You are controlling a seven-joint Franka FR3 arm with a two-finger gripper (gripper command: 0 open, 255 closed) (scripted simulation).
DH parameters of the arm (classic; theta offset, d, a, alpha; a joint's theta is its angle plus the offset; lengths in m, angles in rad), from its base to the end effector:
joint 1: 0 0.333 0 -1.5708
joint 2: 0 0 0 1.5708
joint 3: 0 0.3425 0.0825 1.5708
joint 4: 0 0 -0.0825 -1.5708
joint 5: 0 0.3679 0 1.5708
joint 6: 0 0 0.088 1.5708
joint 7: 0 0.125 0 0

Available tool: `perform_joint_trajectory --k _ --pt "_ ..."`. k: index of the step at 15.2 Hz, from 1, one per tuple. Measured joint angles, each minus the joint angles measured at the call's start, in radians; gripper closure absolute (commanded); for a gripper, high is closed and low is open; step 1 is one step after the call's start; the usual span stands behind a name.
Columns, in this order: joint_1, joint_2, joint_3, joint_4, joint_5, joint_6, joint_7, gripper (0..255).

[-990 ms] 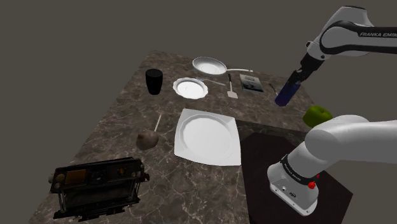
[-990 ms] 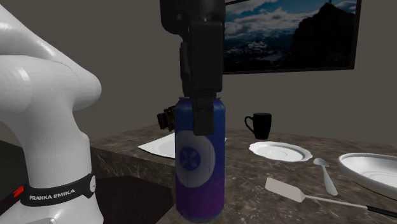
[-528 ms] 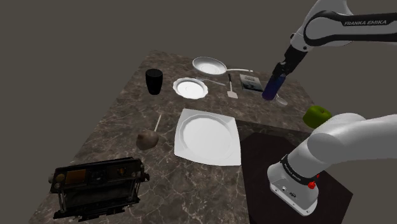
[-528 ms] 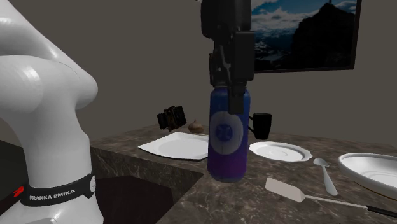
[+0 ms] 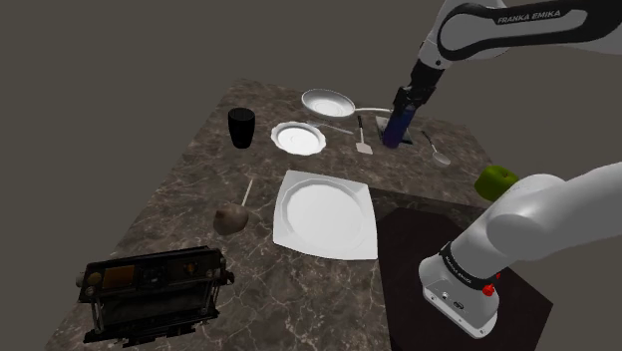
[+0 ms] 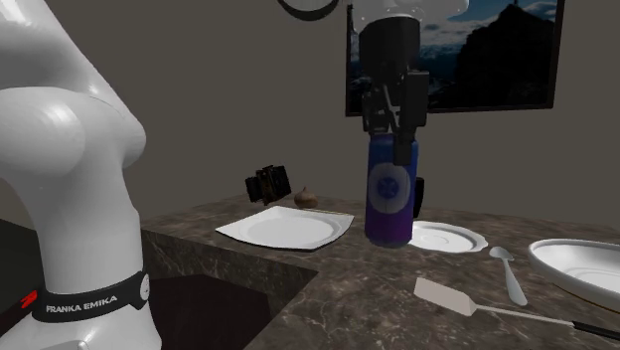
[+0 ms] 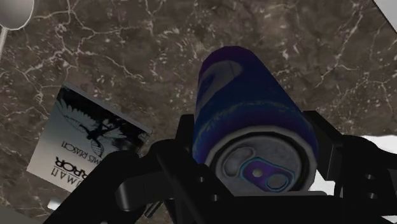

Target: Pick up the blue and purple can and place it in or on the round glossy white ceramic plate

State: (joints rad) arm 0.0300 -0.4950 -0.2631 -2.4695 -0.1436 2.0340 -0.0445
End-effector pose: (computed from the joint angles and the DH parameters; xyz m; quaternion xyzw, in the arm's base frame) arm 0.3649 -0.1041 0.4782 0.9985 -0.0499 0.0237 0.0060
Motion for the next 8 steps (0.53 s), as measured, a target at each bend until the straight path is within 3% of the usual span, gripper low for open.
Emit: perform_joint_trajectory --k 8 --pt "0.083 0.21 0.083 0.208 0.074 -0.006 0.112 255"
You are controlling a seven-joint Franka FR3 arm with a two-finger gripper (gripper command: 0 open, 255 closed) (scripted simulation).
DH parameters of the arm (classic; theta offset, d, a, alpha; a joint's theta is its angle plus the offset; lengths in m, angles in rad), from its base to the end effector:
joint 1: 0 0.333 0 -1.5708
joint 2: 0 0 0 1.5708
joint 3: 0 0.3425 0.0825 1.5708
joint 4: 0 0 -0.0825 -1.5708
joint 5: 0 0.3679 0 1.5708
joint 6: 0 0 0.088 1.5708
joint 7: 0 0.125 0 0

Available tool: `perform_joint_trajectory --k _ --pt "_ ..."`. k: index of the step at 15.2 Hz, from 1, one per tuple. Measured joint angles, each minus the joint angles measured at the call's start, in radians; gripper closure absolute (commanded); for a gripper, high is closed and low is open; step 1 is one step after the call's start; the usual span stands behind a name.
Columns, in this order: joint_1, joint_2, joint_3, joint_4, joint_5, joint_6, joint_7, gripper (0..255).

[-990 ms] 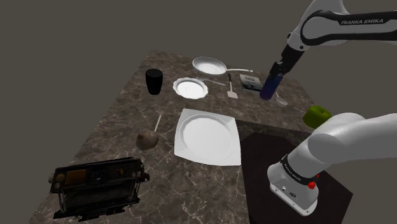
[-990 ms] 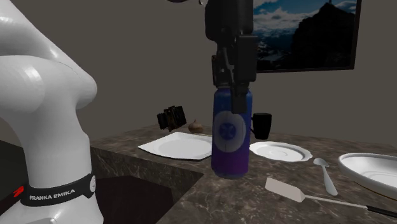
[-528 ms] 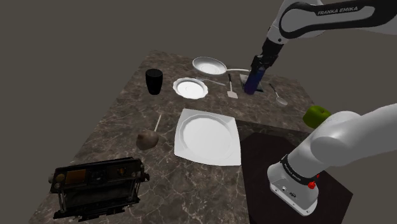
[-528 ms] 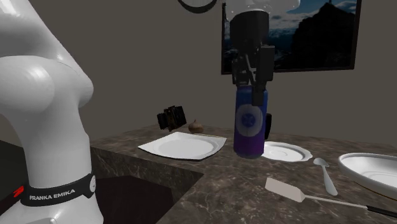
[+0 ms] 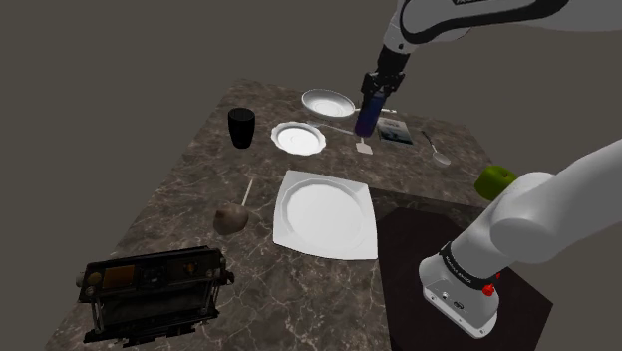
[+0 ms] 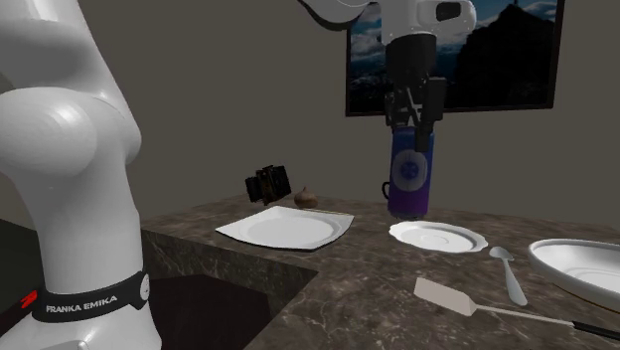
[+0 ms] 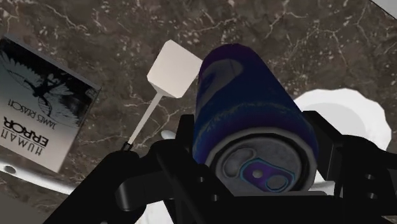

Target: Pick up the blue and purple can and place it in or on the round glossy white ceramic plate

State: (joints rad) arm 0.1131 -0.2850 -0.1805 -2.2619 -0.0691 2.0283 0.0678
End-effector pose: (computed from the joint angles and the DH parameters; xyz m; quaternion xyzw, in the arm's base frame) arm 0.4469 -0.0401 0.4928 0.9984 -0.0501 0.0239 0.0060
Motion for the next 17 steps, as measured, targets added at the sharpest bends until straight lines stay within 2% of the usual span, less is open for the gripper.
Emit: perform_joint_trajectory --k 10,14,17 --pt "0.073 0.294 0.076 0.351 0.05 -0.063 0.121 255" --pt "0.098 0.459 0.099 0.563 0.062 -0.111 0.165 255" --pt "0.103 0.493 0.103 0.586 0.064 -0.101 0.174 255"
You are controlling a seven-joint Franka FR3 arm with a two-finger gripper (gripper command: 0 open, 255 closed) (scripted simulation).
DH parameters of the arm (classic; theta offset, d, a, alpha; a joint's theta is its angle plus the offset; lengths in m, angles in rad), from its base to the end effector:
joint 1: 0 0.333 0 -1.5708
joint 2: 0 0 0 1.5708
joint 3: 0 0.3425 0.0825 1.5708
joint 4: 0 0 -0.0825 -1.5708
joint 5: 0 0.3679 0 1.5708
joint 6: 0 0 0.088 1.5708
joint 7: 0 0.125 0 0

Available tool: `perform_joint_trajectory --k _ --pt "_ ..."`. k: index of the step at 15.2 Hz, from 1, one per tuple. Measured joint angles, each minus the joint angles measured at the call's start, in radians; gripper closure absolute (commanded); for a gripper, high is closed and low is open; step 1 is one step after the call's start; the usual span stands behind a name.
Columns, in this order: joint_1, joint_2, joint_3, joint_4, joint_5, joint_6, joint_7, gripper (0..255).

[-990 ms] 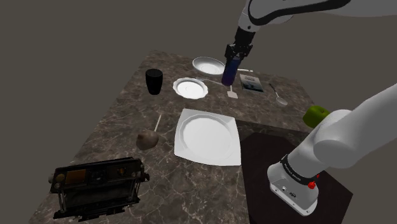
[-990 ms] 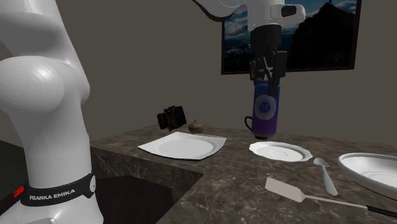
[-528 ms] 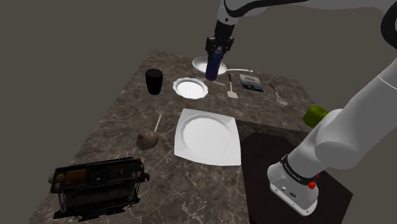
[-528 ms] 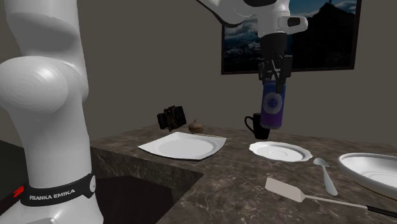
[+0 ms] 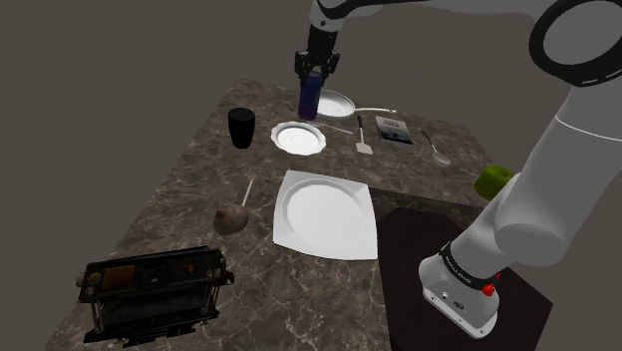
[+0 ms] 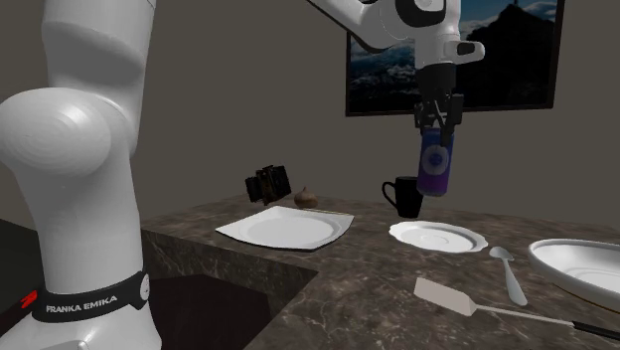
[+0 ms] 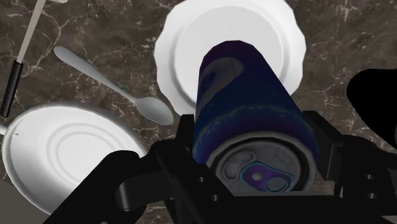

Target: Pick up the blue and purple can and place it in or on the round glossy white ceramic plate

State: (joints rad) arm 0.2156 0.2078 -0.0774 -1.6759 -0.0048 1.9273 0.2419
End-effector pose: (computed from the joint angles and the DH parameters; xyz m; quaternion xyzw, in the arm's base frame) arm 0.6137 0.0886 0.4957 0.9985 -0.0500 0.0236 0.0059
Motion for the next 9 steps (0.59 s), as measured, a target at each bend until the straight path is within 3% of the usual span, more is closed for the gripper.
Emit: perform_joint_trajectory --k 9 --pt "0.001 0.032 0.002 -0.073 0.002 0.105 0.004 255"
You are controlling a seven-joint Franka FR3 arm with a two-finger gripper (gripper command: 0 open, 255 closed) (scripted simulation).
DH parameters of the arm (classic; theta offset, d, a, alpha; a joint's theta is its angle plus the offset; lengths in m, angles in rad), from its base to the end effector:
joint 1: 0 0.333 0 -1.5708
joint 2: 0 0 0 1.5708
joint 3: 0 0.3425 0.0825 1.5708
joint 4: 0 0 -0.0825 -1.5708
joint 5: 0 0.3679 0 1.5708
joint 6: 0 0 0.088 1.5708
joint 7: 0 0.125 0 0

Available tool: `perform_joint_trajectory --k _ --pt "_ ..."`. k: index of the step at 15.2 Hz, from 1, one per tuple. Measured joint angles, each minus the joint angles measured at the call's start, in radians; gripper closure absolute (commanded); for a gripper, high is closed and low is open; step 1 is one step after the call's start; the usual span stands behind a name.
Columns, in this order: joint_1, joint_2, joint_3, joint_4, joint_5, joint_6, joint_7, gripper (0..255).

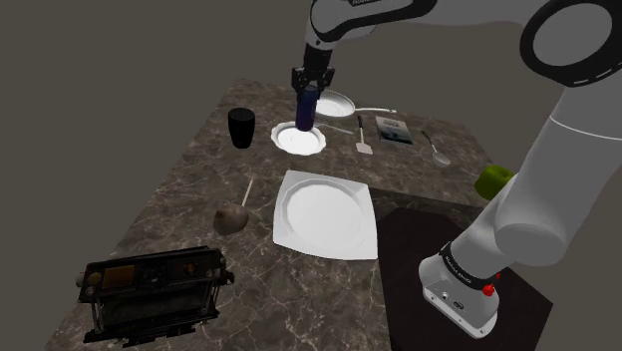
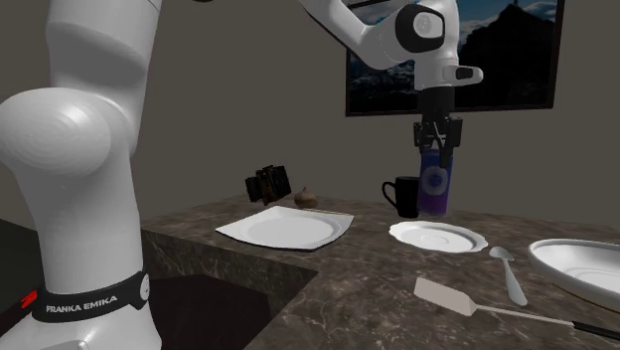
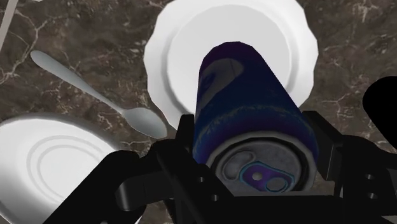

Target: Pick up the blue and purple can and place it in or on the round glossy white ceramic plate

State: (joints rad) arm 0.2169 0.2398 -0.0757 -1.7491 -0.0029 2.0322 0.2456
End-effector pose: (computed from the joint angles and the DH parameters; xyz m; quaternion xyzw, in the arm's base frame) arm 0.6178 0.0911 0.4514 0.9984 -0.0503 0.0235 0.0058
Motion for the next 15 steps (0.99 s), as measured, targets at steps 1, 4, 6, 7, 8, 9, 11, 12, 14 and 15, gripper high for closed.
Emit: perform_joint_trajectory --k 1,4,6,7,8,9,11,12,14,15 --pt "0.0 0.002 0.0 -0.011 0.0 0.012 0.0 255" --pt "-0.002 0.013 0.0 -0.039 0.001 0.052 -0.002 255" --pt "-0.001 0.021 0.0 -0.054 0.002 0.075 -0.001 255" --pt "-0.002 0.025 0.0 -0.06 0.002 0.085 -0.002 255" --pt "-0.002 0.031 0.0 -0.068 0.002 0.099 -0.002 255" --pt "-0.002 0.036 0.0 -0.075 0.003 0.111 -0.003 255" --pt "-0.002 0.041 0.0 -0.08 0.003 0.122 -0.002 255" --pt "-0.002 0.042 0.001 -0.081 0.003 0.123 -0.002 255" --pt "-0.002 0.043 0.001 -0.081 0.003 0.124 -0.002 255" --pt "-0.002 0.043 0.001 -0.081 0.003 0.125 -0.002 255"
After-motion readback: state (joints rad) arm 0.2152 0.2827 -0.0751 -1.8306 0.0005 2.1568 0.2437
